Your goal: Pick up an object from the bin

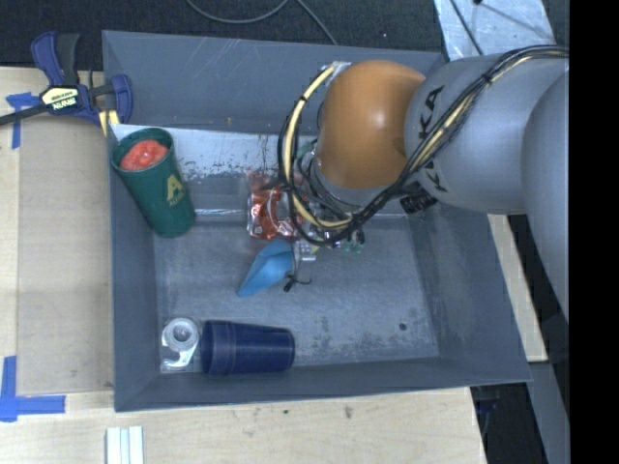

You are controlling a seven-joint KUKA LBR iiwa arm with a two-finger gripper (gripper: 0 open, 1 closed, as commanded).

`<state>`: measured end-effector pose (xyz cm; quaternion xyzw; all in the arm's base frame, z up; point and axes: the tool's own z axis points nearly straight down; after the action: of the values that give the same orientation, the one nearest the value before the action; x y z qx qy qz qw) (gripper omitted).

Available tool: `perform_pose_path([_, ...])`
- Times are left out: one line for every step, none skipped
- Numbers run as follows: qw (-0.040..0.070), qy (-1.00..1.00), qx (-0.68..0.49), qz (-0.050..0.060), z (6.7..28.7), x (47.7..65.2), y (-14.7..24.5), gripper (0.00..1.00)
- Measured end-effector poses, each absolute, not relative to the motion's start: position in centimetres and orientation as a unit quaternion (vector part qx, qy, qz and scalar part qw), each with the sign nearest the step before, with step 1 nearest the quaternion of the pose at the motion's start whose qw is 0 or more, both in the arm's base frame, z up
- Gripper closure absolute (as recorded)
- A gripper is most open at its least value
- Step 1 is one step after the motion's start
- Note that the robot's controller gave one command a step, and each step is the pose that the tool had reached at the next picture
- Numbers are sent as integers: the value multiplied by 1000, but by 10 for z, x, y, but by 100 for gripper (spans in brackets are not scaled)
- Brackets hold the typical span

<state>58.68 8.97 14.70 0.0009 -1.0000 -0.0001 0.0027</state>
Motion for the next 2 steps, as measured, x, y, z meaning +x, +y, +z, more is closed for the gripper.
perform_pose_path([-1,-1000,0,0,152,589,89,0])
perform_pose_path([-4,-999,49,0,140,587,90,0])
